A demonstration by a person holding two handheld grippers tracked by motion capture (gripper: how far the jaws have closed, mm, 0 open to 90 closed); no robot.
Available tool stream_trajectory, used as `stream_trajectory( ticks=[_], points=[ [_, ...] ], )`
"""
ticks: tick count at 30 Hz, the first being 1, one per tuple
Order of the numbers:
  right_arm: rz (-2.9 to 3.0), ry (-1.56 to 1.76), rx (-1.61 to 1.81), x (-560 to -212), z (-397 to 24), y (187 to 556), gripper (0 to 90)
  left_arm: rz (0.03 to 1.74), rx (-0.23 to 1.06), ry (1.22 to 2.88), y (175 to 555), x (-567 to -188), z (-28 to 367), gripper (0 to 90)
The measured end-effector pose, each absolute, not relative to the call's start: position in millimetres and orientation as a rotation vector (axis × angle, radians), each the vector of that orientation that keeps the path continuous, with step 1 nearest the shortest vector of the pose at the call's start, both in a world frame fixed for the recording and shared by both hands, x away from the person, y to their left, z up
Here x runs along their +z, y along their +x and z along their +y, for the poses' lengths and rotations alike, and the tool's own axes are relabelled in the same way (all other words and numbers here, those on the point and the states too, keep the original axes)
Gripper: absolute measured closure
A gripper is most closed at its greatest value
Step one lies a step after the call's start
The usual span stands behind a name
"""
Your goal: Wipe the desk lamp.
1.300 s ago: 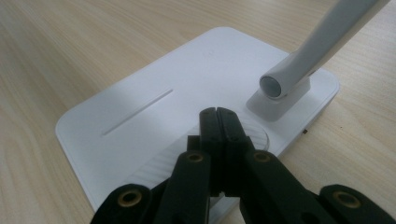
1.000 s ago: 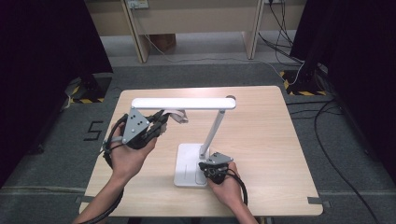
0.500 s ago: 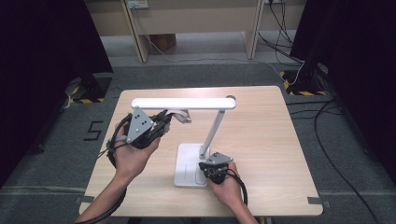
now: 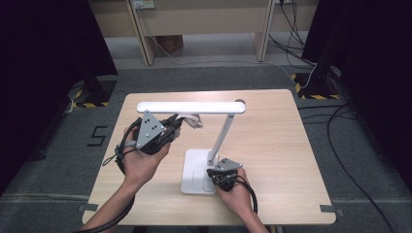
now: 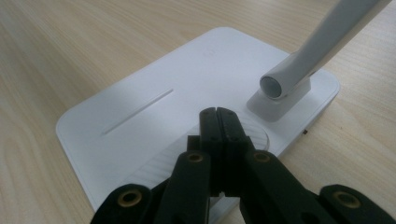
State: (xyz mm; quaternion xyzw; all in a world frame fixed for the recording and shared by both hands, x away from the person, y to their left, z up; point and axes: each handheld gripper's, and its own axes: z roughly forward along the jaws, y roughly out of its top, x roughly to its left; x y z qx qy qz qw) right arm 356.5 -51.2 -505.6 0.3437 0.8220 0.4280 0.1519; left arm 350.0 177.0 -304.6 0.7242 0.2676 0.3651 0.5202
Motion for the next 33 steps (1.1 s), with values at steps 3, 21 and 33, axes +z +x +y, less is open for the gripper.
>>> stream_trajectory(
  ticks=[3,21,33],
  points=[
    [2.358,0.987,1.227,-506,-51,356,90.0,0.637,0.875,1.737,351,-305,175,81.3],
    [2.356,0.989,1.228,-506,-51,356,90.0,0.630,0.862,1.742,353,-305,168,81.3],
    [2.354,0.989,1.227,-506,-51,356,90.0,0.624,0.855,1.743,354,-305,161,81.3]
  ],
)
